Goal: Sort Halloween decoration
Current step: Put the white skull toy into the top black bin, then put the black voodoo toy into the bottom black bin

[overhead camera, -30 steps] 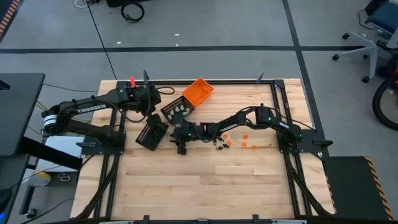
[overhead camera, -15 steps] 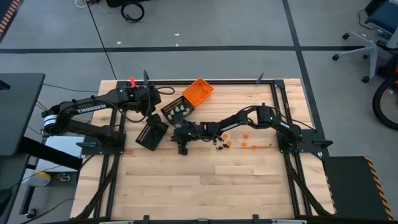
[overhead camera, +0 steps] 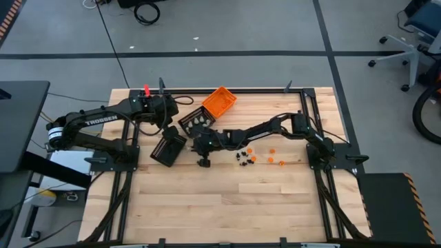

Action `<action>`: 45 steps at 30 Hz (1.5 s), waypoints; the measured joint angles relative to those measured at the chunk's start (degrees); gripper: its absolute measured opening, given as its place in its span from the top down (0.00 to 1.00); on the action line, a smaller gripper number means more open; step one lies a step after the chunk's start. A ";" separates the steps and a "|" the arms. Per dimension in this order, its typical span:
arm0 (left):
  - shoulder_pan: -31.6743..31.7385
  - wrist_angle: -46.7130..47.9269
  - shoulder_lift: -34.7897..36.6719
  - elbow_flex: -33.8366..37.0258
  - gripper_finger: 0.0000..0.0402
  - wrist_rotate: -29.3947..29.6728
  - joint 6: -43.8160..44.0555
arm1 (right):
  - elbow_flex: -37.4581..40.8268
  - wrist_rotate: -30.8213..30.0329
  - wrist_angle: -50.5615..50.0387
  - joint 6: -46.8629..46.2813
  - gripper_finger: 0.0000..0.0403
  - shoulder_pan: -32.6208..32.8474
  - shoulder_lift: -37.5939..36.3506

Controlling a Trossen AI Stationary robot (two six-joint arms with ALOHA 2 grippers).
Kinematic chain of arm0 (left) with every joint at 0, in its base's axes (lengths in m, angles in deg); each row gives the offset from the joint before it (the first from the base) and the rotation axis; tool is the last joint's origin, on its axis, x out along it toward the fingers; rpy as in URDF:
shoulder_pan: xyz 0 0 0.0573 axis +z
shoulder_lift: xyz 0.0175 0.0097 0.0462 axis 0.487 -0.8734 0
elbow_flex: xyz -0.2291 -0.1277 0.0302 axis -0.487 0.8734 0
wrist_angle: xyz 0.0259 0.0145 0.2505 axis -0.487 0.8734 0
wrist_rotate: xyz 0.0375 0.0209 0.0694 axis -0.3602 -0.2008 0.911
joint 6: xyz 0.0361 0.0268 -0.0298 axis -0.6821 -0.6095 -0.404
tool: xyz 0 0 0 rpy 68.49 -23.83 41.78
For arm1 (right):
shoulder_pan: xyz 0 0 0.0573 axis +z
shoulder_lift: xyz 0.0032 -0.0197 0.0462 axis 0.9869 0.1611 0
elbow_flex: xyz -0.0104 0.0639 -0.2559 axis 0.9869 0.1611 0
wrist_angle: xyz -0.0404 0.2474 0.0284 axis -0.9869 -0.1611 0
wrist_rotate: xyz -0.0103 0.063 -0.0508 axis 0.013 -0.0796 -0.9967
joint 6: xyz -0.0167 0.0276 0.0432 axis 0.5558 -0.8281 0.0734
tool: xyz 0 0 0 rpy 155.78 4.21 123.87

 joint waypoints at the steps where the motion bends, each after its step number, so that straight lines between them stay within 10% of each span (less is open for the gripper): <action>1: 0.00 -0.02 0.00 0.00 1.00 0.02 0.00 | 0.00 -0.42 -0.39 0.56 0.88 -0.10 -0.55; 19: -0.02 -1.64 0.00 0.00 1.00 0.02 0.48 | -0.15 -6.51 -5.61 -2.45 0.84 -7.20 -6.23; 45: -0.02 -5.73 -0.23 0.00 1.00 0.02 0.61 | -0.11 9.02 -12.60 -5.33 0.70 -7.93 -9.23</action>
